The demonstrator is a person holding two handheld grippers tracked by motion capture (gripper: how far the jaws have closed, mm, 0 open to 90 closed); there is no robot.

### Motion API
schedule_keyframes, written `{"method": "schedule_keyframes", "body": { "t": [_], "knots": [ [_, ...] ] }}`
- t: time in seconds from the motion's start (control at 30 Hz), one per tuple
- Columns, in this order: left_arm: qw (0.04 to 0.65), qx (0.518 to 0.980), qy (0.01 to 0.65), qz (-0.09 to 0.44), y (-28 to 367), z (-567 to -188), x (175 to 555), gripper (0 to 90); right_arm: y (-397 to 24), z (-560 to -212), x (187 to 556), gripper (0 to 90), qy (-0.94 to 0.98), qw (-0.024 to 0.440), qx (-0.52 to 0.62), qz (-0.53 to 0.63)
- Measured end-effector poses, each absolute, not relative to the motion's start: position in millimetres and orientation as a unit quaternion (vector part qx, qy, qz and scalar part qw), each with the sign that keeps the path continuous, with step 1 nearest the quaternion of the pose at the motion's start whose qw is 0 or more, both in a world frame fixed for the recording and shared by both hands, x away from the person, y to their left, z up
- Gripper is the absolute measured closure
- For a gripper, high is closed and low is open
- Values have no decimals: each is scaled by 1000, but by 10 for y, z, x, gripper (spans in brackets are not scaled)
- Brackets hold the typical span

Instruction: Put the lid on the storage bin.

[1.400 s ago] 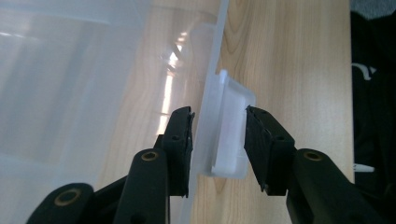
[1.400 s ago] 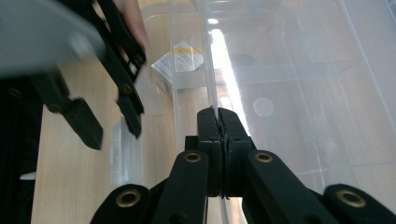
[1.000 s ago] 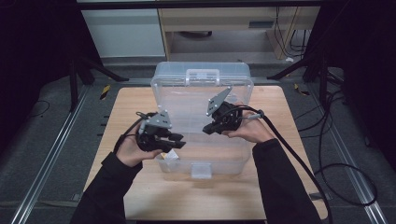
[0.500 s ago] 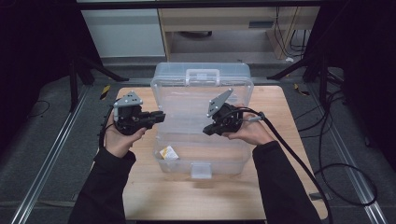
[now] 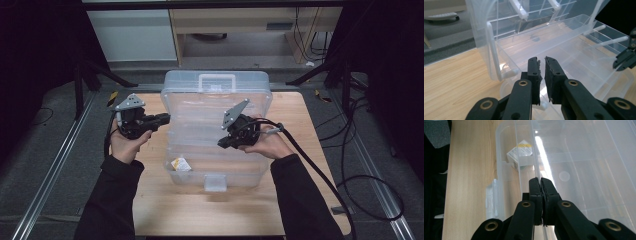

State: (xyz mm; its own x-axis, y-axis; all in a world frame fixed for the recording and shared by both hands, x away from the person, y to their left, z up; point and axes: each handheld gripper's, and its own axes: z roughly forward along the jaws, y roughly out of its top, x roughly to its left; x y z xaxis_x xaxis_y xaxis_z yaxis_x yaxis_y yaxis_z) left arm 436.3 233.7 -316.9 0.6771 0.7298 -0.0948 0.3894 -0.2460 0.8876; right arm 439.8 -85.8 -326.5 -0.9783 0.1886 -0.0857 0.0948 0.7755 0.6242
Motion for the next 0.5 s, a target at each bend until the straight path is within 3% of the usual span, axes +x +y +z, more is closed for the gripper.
{"method": "schedule_keyframes", "body": {
  "t": [0.5],
  "knots": [
    [499,760,371,186,2367,-3193,4380,882,-862,-3350,4285,866,937,78,80,331]
  ]
}}
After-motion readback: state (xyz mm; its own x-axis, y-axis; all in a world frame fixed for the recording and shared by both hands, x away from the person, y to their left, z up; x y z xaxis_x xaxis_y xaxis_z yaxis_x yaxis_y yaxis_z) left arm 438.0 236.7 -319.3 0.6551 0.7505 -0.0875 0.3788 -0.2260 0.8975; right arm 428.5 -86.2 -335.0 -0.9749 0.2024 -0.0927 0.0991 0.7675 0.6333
